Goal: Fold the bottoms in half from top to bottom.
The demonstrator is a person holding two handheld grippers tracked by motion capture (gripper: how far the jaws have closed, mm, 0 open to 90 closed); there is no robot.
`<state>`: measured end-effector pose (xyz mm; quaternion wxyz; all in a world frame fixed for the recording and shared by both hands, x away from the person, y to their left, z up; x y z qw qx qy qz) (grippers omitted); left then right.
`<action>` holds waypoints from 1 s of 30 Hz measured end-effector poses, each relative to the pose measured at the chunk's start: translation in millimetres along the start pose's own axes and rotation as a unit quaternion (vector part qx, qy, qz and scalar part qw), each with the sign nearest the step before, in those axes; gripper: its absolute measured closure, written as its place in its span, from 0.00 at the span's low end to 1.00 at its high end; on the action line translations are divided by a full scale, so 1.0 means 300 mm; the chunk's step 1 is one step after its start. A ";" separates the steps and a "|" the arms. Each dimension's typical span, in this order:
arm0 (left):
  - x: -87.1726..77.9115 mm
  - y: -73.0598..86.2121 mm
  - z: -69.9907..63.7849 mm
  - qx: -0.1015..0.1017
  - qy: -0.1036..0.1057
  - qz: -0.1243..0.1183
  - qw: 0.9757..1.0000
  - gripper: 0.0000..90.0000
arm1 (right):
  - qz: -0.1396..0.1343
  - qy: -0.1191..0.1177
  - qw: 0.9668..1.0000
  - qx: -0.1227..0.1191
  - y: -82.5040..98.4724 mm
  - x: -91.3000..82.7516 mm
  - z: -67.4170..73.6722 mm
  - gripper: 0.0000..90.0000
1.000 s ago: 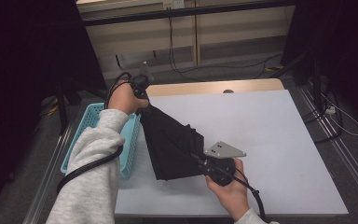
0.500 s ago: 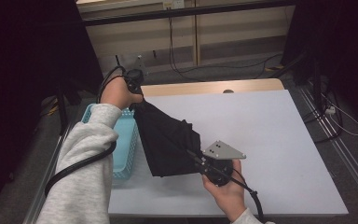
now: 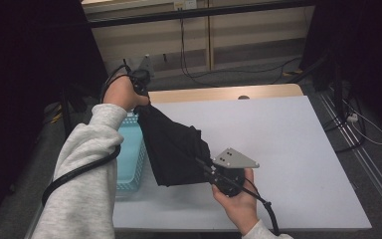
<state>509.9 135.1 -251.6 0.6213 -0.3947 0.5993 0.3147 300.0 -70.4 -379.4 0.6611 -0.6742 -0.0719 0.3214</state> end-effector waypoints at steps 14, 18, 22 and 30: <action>-0.050 0.016 0.055 -0.012 -0.006 -0.004 1.000 0.93 | -0.013 -0.014 1.000 0.002 -0.032 0.028 0.044 0.91; -0.068 0.021 0.068 -0.015 -0.009 -0.007 1.000 0.93 | -0.015 -0.019 1.000 -0.003 -0.051 0.037 0.062 0.91; -0.086 0.027 0.082 -0.016 -0.008 -0.010 1.000 0.93 | -0.015 -0.022 1.000 -0.005 -0.062 0.047 0.073 0.91; -0.107 0.036 0.107 -0.021 -0.013 -0.014 1.000 0.93 | -0.018 -0.028 0.999 -0.010 -0.081 0.063 0.091 0.91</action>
Point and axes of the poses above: each handheld gripper's, and its own axes: x roughly forward along the jaws, y roughly out of its underside, z roughly to its left, the point moved 2 cm from there along x, roughly forward along the jaws, and after that the axes turned 3 degrees about y, right-handed, at the moved point
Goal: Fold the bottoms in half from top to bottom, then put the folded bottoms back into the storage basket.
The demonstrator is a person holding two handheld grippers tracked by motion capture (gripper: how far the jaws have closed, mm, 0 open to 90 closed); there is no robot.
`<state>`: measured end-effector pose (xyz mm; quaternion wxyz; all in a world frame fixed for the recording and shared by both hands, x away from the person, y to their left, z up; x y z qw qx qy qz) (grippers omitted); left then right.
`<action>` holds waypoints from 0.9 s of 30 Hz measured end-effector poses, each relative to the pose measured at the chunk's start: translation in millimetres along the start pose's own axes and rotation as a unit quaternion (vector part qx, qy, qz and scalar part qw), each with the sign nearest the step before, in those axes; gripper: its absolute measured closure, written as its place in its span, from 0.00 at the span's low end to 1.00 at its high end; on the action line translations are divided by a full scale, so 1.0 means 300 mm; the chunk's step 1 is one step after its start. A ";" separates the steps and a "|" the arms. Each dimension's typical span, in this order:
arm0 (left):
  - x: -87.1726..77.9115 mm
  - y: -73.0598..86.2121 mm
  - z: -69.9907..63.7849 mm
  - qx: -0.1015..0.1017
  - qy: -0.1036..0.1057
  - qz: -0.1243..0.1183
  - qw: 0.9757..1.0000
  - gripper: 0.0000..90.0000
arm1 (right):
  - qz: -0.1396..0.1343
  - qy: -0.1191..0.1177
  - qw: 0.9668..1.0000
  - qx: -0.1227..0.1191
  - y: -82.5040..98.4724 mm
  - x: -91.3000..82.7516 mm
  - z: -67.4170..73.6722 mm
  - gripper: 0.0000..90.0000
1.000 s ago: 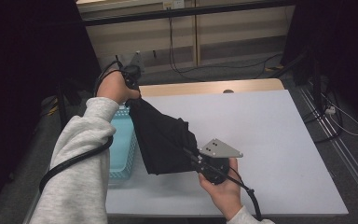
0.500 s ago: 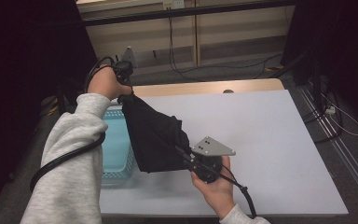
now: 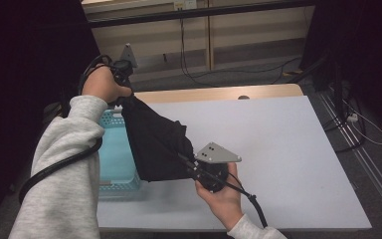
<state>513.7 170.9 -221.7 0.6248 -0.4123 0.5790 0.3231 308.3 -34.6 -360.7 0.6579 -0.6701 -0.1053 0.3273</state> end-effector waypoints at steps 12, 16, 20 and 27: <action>-0.029 0.015 0.059 -0.009 -0.001 -0.006 1.000 0.93 | 0.001 -0.013 1.000 -0.007 -0.027 0.043 0.042 0.91; -0.042 0.021 0.085 -0.013 -0.007 -0.014 1.000 0.93 | -0.002 -0.020 1.000 -0.007 -0.036 0.064 0.060 0.91; -0.049 0.029 0.112 -0.017 -0.014 -0.016 1.000 0.93 | -0.001 -0.031 1.000 -0.001 -0.044 0.096 0.086 0.90; -0.056 0.042 0.171 -0.026 -0.024 -0.020 0.999 0.93 | 0.001 -0.047 0.999 -0.006 -0.051 0.158 0.143 0.90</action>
Point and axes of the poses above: each handheld gripper's, and its own axes: x roughly forward along the jaws, y roughly out of its underside, z roughly to its left, the point moved 2 cm from there along x, roughly forward along the jaws, and after that the axes turned 3 degrees about y, right-handed, at the moved point
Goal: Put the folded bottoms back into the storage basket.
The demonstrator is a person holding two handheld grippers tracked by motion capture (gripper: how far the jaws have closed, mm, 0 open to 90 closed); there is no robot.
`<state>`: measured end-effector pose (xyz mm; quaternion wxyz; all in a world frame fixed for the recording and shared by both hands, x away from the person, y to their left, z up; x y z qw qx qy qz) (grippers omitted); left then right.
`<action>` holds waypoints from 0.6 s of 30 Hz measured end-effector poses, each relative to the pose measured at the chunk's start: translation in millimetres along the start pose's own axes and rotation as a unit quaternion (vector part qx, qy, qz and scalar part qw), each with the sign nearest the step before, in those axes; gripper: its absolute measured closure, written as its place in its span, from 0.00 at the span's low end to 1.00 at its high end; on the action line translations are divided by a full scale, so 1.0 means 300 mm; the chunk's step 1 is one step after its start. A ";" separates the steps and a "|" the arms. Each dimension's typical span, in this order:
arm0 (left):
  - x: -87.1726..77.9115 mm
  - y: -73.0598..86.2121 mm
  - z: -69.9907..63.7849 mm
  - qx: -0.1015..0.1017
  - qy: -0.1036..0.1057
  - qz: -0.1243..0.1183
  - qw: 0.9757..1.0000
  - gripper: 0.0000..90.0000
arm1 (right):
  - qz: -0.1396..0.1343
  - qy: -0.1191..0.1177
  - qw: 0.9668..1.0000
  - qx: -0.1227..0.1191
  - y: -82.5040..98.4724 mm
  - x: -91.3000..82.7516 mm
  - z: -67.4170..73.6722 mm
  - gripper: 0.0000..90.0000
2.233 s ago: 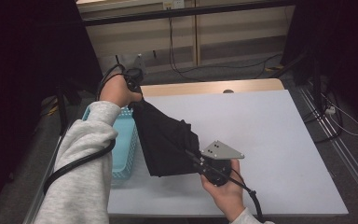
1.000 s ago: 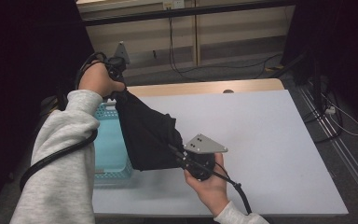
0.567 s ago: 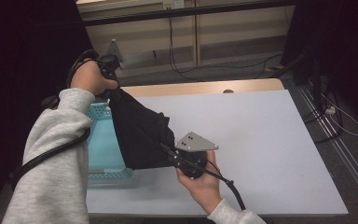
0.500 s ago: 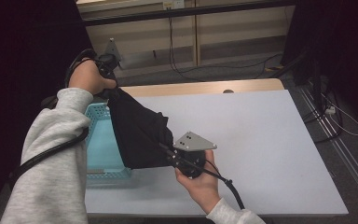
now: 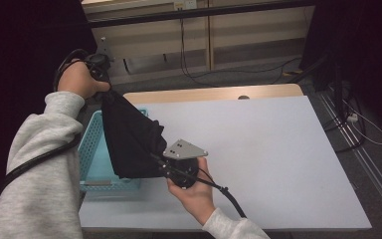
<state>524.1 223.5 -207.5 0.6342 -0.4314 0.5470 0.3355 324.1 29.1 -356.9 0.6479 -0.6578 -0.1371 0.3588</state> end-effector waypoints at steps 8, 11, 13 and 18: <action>0.009 0.009 0.067 -0.007 -0.006 -0.006 1.000 0.93 | -0.005 -0.010 1.000 0.011 -0.017 0.064 0.035 0.90; 0.009 0.014 0.094 -0.013 -0.006 -0.005 1.000 0.93 | -0.004 -0.014 1.000 0.009 -0.022 0.085 0.049 0.90; 0.010 0.020 0.113 -0.014 -0.008 -0.006 1.000 0.93 | -0.005 -0.016 1.000 0.008 -0.023 0.095 0.056 0.90; 0.023 0.031 0.147 -0.017 -0.008 -0.010 1.000 0.93 | -0.005 -0.022 1.000 0.008 -0.025 0.125 0.082 0.90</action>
Point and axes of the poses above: each handheld gripper's, and its own axes: x roughly forward along the jaws, y roughly out of its underside, z roughly to its left, the point moved 2 cm from there along x, roughly forward along the jaws, and after that the axes turned 3 degrees about y, right-handed, at the moved point
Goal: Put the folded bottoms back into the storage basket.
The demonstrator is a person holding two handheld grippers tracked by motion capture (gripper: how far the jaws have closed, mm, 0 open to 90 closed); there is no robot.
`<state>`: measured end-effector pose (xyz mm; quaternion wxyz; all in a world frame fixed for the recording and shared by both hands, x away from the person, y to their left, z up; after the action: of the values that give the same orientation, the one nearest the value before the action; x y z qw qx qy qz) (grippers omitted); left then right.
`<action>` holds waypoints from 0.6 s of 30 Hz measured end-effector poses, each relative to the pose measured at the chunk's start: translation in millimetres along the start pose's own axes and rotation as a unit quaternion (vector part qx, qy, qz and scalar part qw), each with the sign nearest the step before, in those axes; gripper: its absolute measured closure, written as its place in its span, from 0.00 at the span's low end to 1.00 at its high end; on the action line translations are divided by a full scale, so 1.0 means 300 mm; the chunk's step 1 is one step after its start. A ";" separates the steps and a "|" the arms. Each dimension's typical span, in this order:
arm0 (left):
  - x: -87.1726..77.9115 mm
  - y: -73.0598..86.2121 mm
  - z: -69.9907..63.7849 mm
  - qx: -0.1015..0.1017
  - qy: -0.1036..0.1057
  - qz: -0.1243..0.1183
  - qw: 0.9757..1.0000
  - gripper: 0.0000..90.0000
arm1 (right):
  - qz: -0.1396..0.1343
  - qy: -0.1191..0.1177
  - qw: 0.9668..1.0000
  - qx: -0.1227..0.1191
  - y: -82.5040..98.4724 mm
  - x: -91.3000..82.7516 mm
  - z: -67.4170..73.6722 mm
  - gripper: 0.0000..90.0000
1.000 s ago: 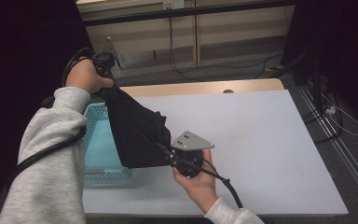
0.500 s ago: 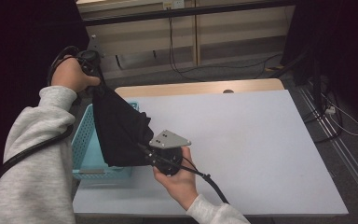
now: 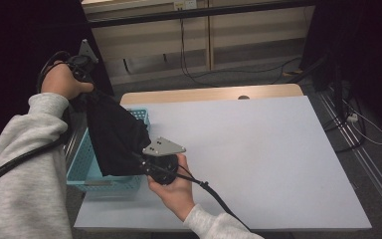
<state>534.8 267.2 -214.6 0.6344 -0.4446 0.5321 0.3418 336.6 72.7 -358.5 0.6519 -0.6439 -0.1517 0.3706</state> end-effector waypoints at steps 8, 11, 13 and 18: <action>0.020 0.006 0.045 -0.001 -0.006 -0.007 1.000 0.93 | 0.004 -0.004 1.000 -0.017 0.006 0.056 0.055 0.90; 0.035 0.005 0.066 -0.002 -0.007 -0.009 1.000 0.93 | 0.005 -0.006 1.000 -0.022 0.006 0.084 0.074 0.90; 0.044 0.003 0.087 -0.003 -0.005 -0.012 1.000 0.93 | 0.000 -0.006 1.000 -0.023 0.001 0.104 0.086 0.90; 0.091 0.012 0.134 -0.005 -0.005 -0.068 0.998 0.74 | 0.046 -0.028 0.998 -0.032 0.010 0.181 0.094 0.69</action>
<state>552.0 304.9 -240.4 0.6563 -0.4815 0.4958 0.3026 353.6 129.6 -373.1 0.6084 -0.6606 -0.1515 0.4129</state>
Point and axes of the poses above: each handheld gripper's, and its own axes: x roughly forward along the jaws, y roughly out of its underside, z roughly to its left, the point moved 2 cm from there along x, roughly forward along the jaws, and after that the axes turned 3 degrees about y, right-handed, at the moved point
